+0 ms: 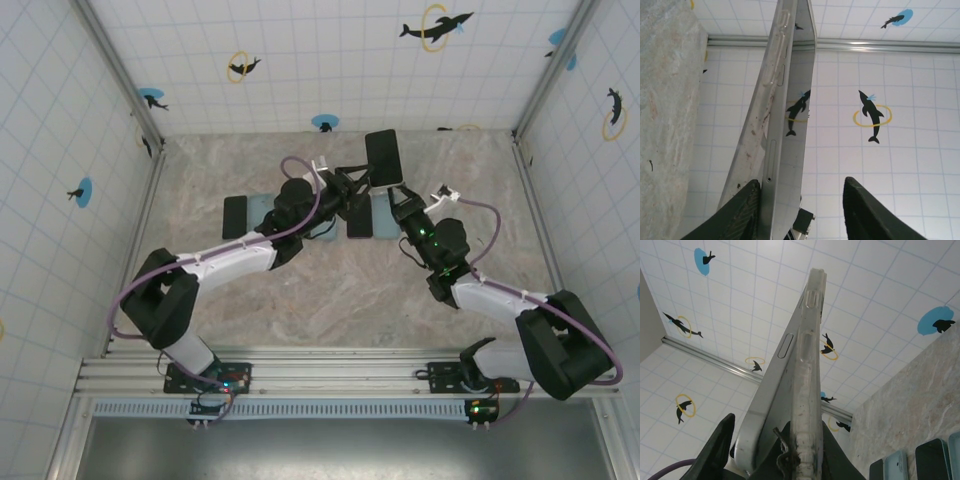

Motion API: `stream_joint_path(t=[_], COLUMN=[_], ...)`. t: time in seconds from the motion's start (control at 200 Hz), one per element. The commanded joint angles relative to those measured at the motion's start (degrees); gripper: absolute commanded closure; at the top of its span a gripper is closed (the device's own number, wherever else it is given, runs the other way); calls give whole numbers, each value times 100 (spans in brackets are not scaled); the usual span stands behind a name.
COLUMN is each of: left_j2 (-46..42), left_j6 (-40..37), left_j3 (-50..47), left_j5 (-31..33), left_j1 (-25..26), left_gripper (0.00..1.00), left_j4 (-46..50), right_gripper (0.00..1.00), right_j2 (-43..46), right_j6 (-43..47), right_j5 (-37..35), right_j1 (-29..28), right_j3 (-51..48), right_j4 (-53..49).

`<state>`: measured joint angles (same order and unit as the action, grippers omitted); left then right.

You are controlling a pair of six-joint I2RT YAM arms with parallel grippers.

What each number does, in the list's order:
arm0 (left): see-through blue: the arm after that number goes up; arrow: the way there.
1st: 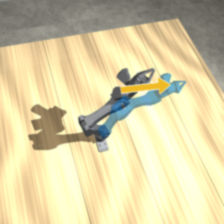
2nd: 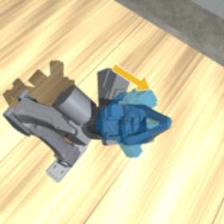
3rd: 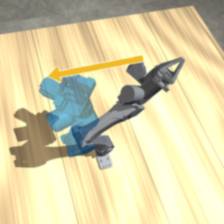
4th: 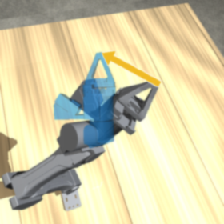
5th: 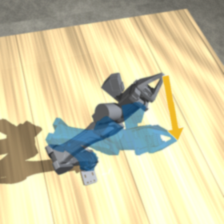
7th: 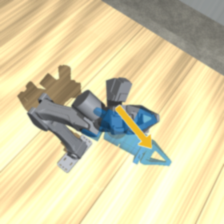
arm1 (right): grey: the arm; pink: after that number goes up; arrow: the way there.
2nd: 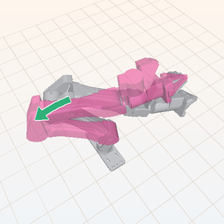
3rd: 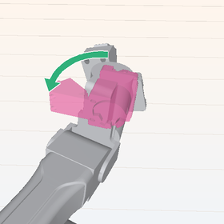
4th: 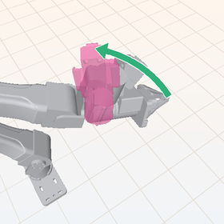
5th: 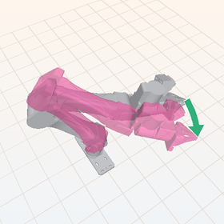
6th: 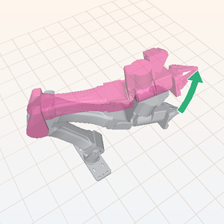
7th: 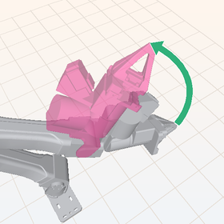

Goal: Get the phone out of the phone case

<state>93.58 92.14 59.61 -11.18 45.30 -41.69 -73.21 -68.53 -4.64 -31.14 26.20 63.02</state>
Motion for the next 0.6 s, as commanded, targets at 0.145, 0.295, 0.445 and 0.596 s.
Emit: stream_joint_path(t=[0.145,0.295,0.445,0.596], left_j2=[238,223,147,83], left_j6=[51,-16,-132,-152], left_j3=[513,525,544,569], left_j5=[-266,-333,-315,-375], left_j1=[-74,-78,-91,-91], left_gripper=[65,81,93,98], left_j4=[-316,-264,-117,-68], right_gripper=[95,95,95,94], right_j2=[151,180,284,442], right_j6=[221,297,323,571], right_j5=[199,212,124,-5], right_j1=[-66,-43,45,180], right_j3=[192,185,64,62], right_j4=[308,169,-5,-583])
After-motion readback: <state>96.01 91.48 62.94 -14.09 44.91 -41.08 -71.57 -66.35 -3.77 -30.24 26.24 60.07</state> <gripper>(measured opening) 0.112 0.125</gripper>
